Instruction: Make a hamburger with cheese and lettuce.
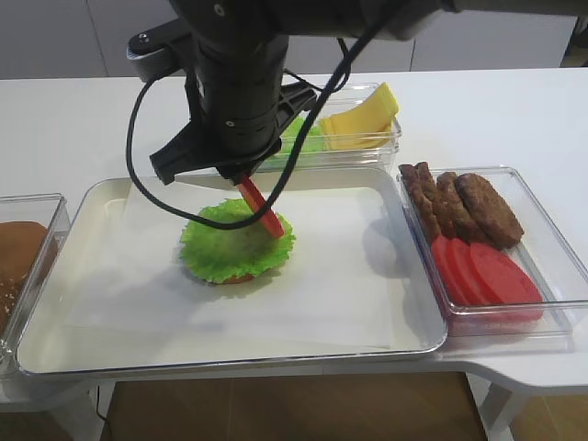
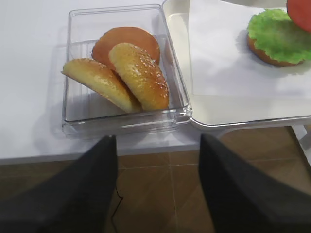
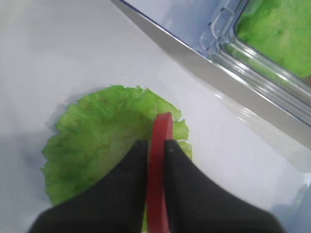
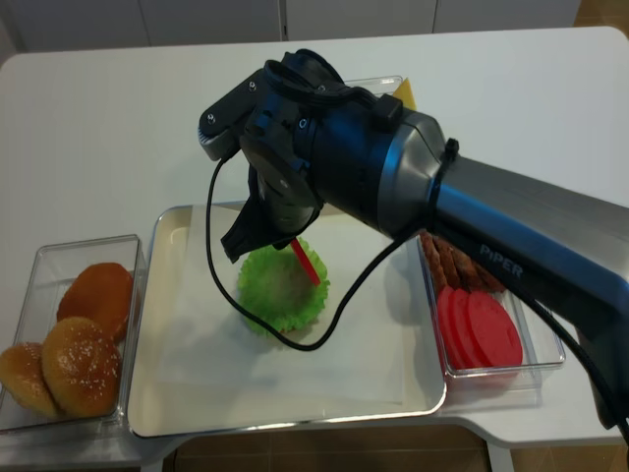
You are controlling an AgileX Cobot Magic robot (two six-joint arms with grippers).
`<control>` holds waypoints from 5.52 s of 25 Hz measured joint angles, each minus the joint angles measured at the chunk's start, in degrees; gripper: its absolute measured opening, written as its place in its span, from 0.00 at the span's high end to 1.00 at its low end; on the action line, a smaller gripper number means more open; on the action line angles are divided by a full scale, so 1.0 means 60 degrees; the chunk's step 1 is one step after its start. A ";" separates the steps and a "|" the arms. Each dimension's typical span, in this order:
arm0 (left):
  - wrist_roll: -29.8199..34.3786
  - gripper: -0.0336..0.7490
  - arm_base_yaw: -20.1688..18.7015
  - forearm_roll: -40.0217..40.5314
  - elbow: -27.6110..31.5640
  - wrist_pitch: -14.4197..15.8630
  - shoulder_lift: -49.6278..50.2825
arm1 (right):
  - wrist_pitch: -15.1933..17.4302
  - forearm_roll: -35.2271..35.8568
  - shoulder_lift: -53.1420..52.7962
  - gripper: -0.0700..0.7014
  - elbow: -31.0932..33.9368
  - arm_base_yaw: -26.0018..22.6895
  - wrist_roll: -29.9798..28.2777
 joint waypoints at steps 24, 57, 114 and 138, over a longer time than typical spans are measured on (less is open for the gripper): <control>0.0000 0.44 0.0000 0.0000 0.0000 0.0000 0.0000 | -0.0335 0.1017 0.0000 0.65 0.0000 0.0000 0.0000; 0.0000 0.44 0.0000 0.0000 0.0000 0.0000 0.0000 | 0.1781 0.2520 -0.1405 0.36 0.0452 -0.5180 -0.1696; 0.0000 0.44 0.0000 0.0000 0.0000 0.0000 0.0000 | 0.1950 0.3279 -1.8796 0.37 1.0748 -0.7302 -0.3127; 0.0000 0.44 0.0000 0.0000 0.0000 0.0000 0.0000 | 0.1337 0.3437 -1.8796 0.32 1.1739 -0.7302 -0.3187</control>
